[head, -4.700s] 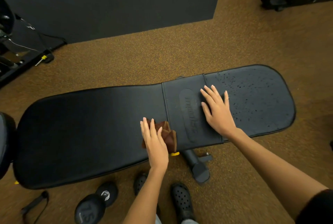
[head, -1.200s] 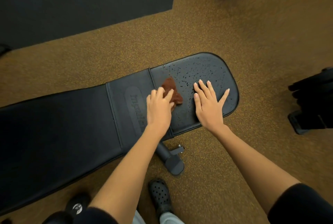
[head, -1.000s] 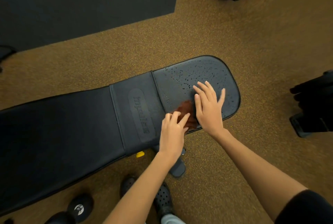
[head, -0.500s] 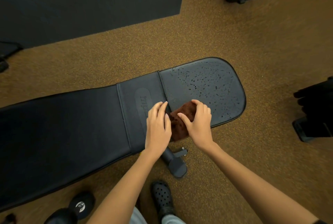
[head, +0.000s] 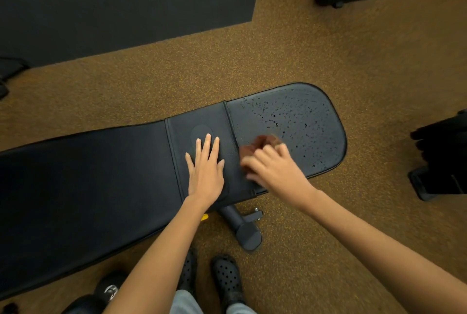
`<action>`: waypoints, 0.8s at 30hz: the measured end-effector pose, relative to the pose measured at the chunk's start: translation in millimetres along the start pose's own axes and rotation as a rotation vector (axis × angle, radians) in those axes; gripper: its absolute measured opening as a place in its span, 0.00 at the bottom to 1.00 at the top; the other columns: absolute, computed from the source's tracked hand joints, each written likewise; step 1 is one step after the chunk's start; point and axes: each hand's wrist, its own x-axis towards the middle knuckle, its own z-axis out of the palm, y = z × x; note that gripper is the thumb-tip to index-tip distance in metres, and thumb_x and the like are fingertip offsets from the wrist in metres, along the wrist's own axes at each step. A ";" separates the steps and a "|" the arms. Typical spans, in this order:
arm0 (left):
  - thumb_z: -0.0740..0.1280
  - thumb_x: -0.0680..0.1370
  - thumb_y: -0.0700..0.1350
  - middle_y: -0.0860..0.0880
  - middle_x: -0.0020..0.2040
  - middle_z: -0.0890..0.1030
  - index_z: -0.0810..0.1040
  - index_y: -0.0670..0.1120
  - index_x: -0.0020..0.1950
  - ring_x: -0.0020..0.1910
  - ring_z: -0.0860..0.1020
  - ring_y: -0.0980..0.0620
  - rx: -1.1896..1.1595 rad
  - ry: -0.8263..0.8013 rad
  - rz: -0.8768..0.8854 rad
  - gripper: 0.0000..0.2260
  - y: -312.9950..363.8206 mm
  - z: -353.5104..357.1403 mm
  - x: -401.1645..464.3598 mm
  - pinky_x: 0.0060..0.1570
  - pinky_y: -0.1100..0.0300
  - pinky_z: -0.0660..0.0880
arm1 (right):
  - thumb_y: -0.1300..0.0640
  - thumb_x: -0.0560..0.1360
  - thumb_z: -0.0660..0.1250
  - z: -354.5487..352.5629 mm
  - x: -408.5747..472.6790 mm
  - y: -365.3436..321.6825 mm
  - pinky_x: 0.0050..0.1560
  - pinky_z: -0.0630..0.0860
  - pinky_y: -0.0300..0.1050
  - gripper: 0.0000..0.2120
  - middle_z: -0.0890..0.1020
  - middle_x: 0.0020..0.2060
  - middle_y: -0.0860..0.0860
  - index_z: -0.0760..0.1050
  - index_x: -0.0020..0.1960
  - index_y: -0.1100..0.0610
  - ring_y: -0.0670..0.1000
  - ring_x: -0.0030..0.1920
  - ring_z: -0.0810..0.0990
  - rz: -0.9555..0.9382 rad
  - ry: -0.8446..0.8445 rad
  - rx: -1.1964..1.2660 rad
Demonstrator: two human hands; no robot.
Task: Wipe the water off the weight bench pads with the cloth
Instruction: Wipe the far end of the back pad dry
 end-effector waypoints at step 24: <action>0.34 0.77 0.55 0.48 0.78 0.40 0.41 0.47 0.78 0.76 0.37 0.48 0.249 0.038 0.036 0.29 2.0 29.7 5.1 0.71 0.41 0.36 | 0.48 0.83 0.49 65.3 54.2 7.0 0.75 0.56 0.60 0.27 0.62 0.76 0.57 0.61 0.75 0.64 0.57 0.77 0.56 0.273 -0.147 0.216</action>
